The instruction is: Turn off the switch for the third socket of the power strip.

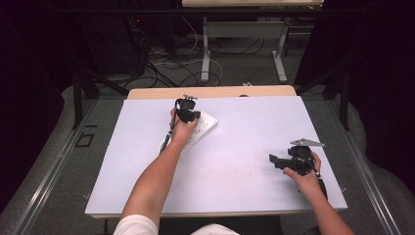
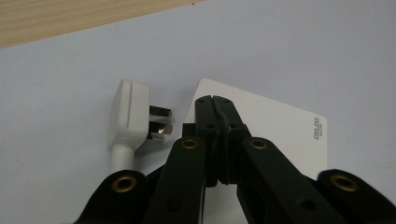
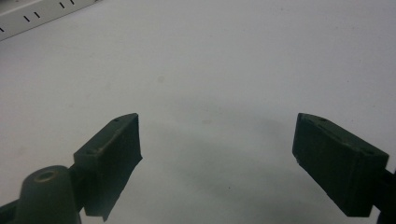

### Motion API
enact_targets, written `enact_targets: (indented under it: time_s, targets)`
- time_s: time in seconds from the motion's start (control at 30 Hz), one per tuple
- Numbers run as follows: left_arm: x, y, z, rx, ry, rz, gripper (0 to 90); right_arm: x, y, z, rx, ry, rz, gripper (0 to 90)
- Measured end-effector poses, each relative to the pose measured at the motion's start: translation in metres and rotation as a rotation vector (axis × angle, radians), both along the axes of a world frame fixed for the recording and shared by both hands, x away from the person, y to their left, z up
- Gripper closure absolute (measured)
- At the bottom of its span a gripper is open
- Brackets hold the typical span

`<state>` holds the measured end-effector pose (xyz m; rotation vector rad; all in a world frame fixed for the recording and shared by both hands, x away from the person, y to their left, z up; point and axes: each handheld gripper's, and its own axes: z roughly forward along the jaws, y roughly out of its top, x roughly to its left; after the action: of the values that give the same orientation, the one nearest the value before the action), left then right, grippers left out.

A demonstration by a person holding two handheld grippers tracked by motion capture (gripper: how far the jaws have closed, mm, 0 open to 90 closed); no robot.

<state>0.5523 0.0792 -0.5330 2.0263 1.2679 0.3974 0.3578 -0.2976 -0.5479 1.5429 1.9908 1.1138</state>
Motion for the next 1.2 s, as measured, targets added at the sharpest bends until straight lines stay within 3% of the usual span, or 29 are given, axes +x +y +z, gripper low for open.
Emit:
enact_targets:
  time_s: [0.87,1.2]
  targets:
    - [-0.0004,0.0002,-0.0009,0.009,0.011,-0.014,90.0,0.0003,-0.0003,0.0001,0.001,-0.002,0.004,14.8]
    - [-0.0054,0.0039,0.0075,0.013,0.005,-0.007,90.0,0.0009,-0.0010,0.0006,-0.003,-0.017,0.016,14.8]
